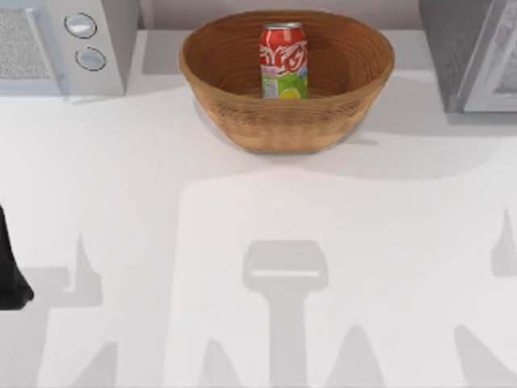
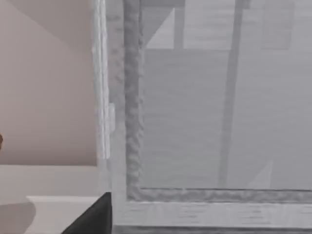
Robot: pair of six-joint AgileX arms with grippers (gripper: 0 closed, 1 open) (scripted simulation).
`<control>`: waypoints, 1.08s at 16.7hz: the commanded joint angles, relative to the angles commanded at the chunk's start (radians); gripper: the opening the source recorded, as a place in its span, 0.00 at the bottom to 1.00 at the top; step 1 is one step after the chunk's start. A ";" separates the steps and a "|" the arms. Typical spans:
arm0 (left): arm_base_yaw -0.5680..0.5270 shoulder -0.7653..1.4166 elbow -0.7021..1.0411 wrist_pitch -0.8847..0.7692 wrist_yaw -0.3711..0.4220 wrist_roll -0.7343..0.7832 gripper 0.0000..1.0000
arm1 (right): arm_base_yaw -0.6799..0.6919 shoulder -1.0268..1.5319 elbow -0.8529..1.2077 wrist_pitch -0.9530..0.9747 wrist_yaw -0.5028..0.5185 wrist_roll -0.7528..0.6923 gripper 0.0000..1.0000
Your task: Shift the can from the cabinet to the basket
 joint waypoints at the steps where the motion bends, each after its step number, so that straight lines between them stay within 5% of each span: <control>1: 0.000 0.000 0.000 0.000 0.000 0.000 1.00 | -0.056 0.087 0.019 0.068 -0.057 0.002 1.00; 11: 0.000 0.000 0.000 0.000 0.000 0.000 1.00 | -0.608 0.977 0.209 0.725 -0.612 0.017 1.00; 18: 0.000 0.000 0.000 0.000 0.000 0.000 1.00 | -0.741 1.174 0.257 0.878 -0.740 0.022 1.00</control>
